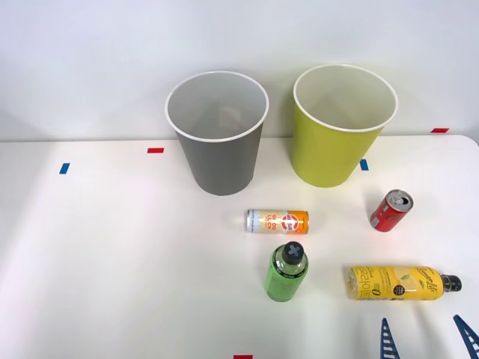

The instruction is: Put cans in the gray bin, plastic bottles in the light green bin

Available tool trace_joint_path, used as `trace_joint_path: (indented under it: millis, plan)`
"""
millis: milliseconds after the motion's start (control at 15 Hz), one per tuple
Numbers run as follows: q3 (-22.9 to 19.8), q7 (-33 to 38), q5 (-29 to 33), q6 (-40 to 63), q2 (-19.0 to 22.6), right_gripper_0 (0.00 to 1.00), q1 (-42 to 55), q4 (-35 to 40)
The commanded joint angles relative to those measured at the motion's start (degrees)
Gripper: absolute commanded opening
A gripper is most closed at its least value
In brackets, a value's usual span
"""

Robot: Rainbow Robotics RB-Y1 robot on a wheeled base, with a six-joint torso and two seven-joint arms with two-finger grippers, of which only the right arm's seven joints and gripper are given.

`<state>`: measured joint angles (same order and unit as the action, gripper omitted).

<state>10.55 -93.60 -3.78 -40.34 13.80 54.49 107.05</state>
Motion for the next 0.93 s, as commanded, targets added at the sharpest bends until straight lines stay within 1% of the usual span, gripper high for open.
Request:
trace_joint_path:
  millis: [67, 933]
  plan:
    - [0.0, 0.0, 0.0, 0.0, 0.0, 1.0, 0.0, 0.0]
    - [0.0, 0.0, 0.0, 0.0, 0.0, 1.0, 0.0, 0.0]
